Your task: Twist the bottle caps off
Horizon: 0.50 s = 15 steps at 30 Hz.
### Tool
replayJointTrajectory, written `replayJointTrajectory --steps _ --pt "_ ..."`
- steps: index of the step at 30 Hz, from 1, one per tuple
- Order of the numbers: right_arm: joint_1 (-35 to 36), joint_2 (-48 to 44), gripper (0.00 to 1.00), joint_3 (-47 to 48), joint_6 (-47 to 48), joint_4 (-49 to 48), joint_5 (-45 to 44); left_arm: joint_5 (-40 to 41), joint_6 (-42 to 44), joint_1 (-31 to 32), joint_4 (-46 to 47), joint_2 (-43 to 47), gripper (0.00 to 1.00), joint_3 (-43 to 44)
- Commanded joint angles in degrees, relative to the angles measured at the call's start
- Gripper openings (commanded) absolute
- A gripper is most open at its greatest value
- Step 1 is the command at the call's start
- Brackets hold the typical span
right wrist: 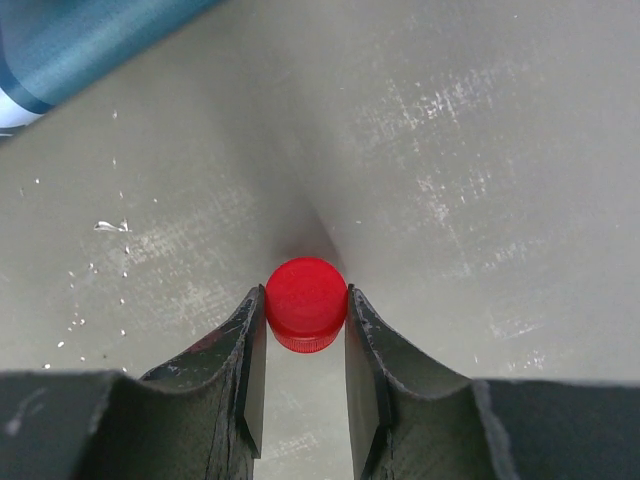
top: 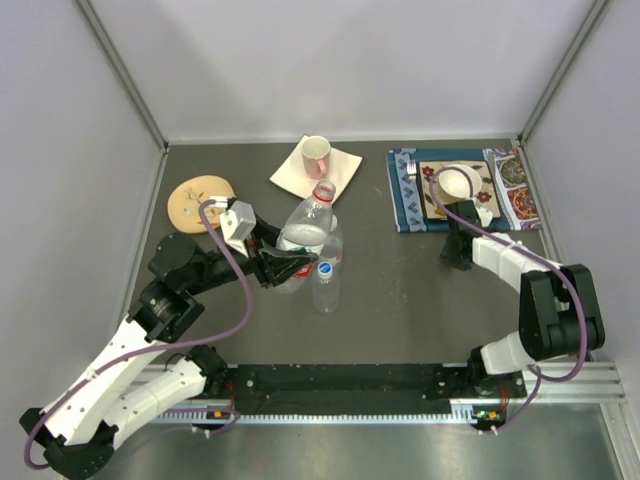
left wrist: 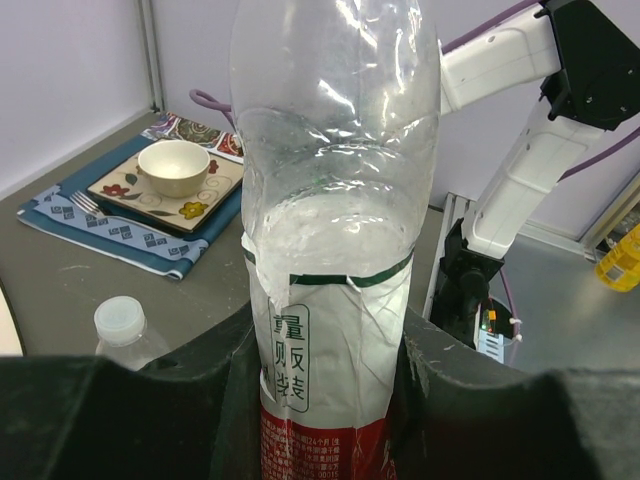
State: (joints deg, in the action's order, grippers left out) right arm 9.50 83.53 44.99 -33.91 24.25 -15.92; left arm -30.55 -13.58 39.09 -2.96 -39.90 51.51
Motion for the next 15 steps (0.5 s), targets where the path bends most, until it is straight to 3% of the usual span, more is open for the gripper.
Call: replayJointTrajectory --steps 1,3,10,15 --pt "-0.53 1.72 0.13 0.53 1.22 -1.93 1.24 0.05 -0.92 -0.07 4.37 0.35 0.37 -0.27" --pt "-0.53 2.51 0.17 0.8 1.48 -1.93 2.38 0.05 -0.74 -0.07 4.11 0.44 0.37 -0.18" --pt "-0.62 1.82 0.46 0.27 1.39 -1.93 4.93 0.05 -0.83 -0.07 3.84 0.7 0.37 -0.44" --pt "-0.53 0.24 0.54 -0.78 1.39 -1.93 5.64 0.05 -0.92 -0.07 3.84 0.7 0.37 -0.79"
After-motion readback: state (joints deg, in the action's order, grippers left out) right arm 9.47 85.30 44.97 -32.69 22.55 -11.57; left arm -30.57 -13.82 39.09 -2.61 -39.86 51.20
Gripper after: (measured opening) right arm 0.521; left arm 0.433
